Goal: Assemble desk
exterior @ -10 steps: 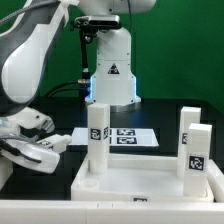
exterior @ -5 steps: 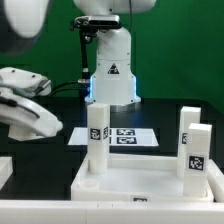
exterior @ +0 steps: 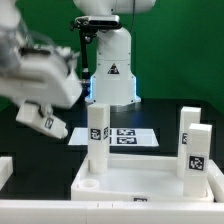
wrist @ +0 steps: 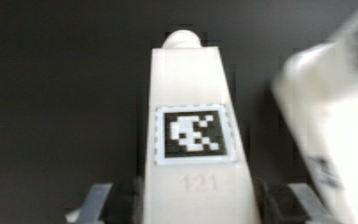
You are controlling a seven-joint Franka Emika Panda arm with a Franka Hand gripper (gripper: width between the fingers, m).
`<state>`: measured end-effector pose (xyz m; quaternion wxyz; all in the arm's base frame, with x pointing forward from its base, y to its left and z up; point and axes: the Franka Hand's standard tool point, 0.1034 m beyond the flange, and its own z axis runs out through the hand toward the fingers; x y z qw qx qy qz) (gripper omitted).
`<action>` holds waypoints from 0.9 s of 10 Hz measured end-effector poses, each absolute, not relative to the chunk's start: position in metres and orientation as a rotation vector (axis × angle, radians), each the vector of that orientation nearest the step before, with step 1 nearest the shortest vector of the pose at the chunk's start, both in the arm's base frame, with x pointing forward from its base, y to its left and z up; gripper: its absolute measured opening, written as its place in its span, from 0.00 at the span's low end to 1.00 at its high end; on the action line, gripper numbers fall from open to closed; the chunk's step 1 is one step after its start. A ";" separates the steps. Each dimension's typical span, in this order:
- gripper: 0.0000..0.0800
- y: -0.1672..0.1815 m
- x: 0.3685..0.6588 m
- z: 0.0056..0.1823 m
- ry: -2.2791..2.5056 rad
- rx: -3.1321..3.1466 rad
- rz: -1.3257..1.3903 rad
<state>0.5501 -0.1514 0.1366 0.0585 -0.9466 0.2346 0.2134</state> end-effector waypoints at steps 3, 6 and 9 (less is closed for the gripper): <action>0.36 -0.146 0.566 0.152 0.738 -2.950 0.291; 0.36 -0.113 0.620 0.182 0.597 -3.075 -0.215; 0.36 -0.071 0.622 0.177 0.649 -3.025 -0.599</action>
Offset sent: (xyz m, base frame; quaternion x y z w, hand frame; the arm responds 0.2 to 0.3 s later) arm 0.0000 0.0000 0.0000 0.0000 0.1938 0.0000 0.9810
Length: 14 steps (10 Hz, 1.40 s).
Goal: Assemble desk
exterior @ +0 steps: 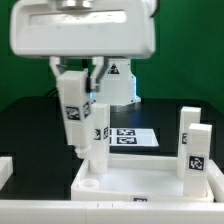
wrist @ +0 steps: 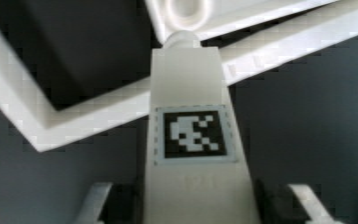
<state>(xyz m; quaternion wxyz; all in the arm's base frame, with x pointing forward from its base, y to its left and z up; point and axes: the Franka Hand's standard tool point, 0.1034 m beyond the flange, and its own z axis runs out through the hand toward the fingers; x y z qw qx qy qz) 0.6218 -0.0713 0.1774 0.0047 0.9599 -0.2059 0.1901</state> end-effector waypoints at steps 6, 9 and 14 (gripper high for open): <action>0.36 -0.058 0.606 0.145 -0.598 2.996 0.577; 0.36 -0.059 0.608 0.134 -0.587 2.988 0.558; 0.36 -0.056 0.607 0.112 -0.555 2.973 0.544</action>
Offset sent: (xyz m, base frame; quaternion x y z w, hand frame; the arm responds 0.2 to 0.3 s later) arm -0.0220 0.0165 -0.0342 0.0022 0.0115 0.0314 0.9994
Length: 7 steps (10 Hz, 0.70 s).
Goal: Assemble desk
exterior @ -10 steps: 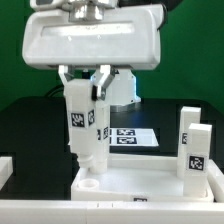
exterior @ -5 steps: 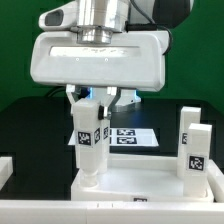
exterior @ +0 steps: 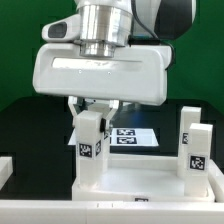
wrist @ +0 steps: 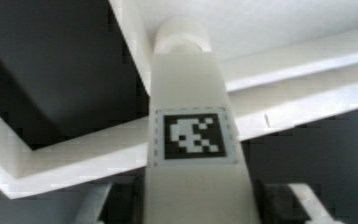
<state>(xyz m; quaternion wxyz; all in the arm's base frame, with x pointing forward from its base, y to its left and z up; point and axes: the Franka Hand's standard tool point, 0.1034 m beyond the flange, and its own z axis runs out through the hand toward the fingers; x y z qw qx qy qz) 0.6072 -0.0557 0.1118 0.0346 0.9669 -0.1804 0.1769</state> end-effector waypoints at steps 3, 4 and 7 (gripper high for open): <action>0.36 -0.055 0.608 0.109 -0.540 2.959 0.585; 0.36 -0.055 0.608 0.109 -0.539 2.959 0.585; 0.68 -0.059 0.610 0.114 -0.538 2.989 0.487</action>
Offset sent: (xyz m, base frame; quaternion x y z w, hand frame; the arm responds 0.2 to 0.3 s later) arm 0.0000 0.0000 0.0000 0.0000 0.0000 0.0000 1.0000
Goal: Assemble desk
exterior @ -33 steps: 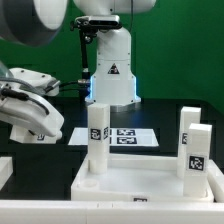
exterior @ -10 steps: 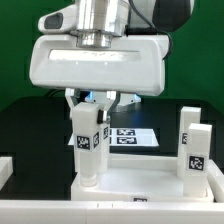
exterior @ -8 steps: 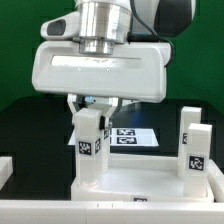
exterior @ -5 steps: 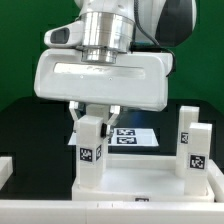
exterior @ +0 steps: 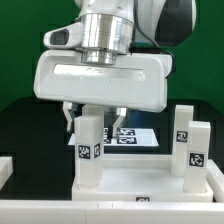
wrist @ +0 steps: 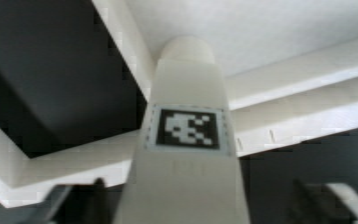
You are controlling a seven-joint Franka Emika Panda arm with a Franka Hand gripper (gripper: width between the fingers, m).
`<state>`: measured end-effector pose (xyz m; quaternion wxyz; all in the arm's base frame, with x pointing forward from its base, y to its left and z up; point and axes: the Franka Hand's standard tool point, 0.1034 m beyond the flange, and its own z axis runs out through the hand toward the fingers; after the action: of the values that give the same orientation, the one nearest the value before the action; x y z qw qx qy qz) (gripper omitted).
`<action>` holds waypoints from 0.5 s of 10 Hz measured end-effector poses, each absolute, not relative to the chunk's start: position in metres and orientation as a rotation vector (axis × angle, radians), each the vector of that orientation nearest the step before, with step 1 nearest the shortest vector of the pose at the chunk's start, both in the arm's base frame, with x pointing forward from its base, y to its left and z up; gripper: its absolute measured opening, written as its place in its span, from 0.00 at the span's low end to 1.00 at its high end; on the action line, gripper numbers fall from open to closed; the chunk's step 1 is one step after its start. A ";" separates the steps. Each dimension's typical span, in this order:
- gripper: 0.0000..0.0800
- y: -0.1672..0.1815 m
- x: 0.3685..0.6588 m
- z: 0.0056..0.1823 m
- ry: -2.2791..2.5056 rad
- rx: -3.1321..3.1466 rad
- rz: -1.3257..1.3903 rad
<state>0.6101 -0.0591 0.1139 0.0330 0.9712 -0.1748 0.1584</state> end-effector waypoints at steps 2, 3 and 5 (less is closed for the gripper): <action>0.77 -0.065 0.611 0.117 -0.573 3.034 0.283; 0.81 -0.070 0.614 0.120 -0.587 3.052 0.167; 0.81 -0.073 0.607 0.118 -0.625 3.063 0.009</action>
Offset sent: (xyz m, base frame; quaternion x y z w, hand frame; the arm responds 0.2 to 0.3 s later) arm 0.0010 -0.0054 -0.0019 0.0262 -0.1334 0.0235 0.9904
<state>0.6071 -0.0731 0.1177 0.0076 0.9798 -0.1999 0.0028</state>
